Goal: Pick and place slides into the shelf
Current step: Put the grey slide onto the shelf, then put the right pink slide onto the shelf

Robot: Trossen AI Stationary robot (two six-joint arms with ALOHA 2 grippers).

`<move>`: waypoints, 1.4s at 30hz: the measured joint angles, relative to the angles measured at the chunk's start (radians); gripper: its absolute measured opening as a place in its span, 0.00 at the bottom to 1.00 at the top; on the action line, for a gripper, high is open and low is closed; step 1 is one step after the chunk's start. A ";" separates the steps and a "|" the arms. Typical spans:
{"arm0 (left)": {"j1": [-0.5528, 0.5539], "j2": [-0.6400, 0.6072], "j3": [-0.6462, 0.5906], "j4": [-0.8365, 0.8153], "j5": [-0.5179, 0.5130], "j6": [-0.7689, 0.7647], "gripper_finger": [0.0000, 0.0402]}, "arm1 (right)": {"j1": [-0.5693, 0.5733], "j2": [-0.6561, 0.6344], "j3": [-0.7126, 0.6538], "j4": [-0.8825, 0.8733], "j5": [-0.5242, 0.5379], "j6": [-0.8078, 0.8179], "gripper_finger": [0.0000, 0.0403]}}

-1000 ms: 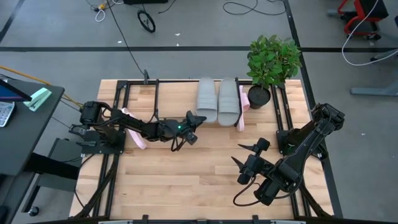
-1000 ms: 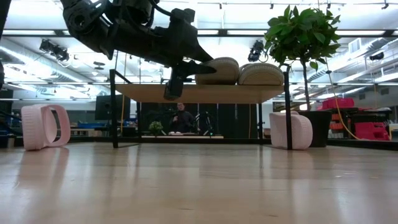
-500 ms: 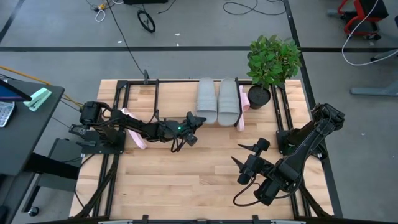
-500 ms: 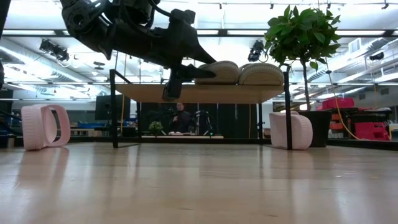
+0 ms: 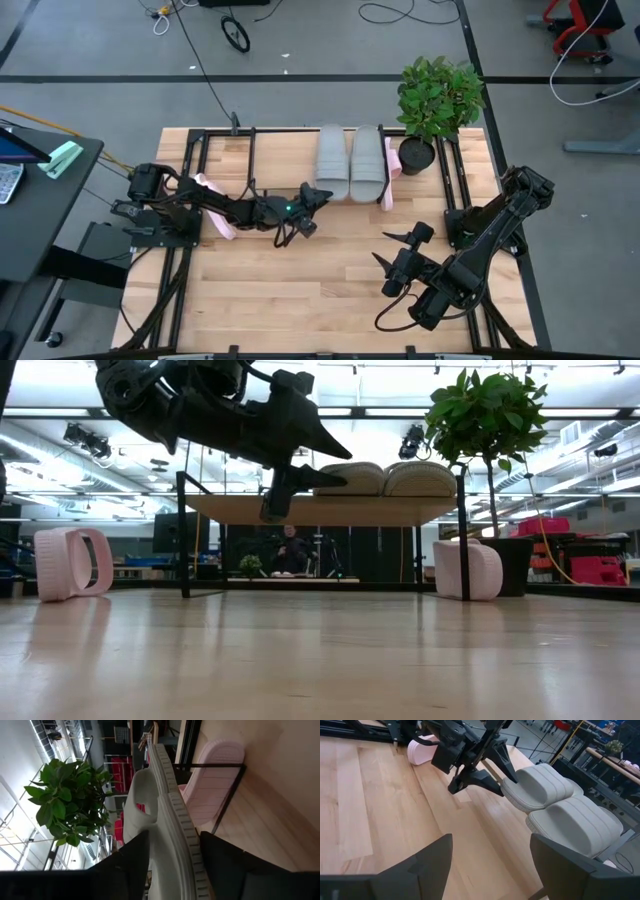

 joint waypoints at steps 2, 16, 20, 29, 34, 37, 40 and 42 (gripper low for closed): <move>-0.005 0.000 0.000 -0.001 -0.004 0.004 0.46 | 0.000 0.000 0.000 0.000 -0.002 -0.001 0.68; -0.044 0.000 0.000 -0.002 -0.051 -0.001 0.55 | 0.000 0.000 0.000 -0.005 -0.011 -0.010 0.68; -0.061 0.000 0.000 0.000 -0.088 0.001 0.55 | 0.004 0.000 0.000 -0.018 -0.047 -0.021 0.68; -0.128 -0.030 0.000 0.019 -0.253 -0.029 0.53 | 0.113 -0.045 0.000 -0.424 -0.104 0.467 0.66; -0.159 -0.090 0.000 0.011 -0.321 -0.167 0.52 | 0.203 -0.047 -0.013 -0.518 -0.105 0.726 0.65; -0.184 -0.119 0.000 -0.009 -0.328 -0.229 0.52 | 0.246 -0.047 -0.057 -0.517 -0.124 0.830 0.64; -0.215 -0.139 0.000 -0.021 -0.340 -0.262 0.51 | 0.278 -0.047 -0.136 -0.511 -0.170 0.948 0.64; -0.236 -0.147 0.000 -0.020 -0.352 -0.279 0.50 | 0.298 -0.047 -0.202 -0.498 -0.186 1.031 0.64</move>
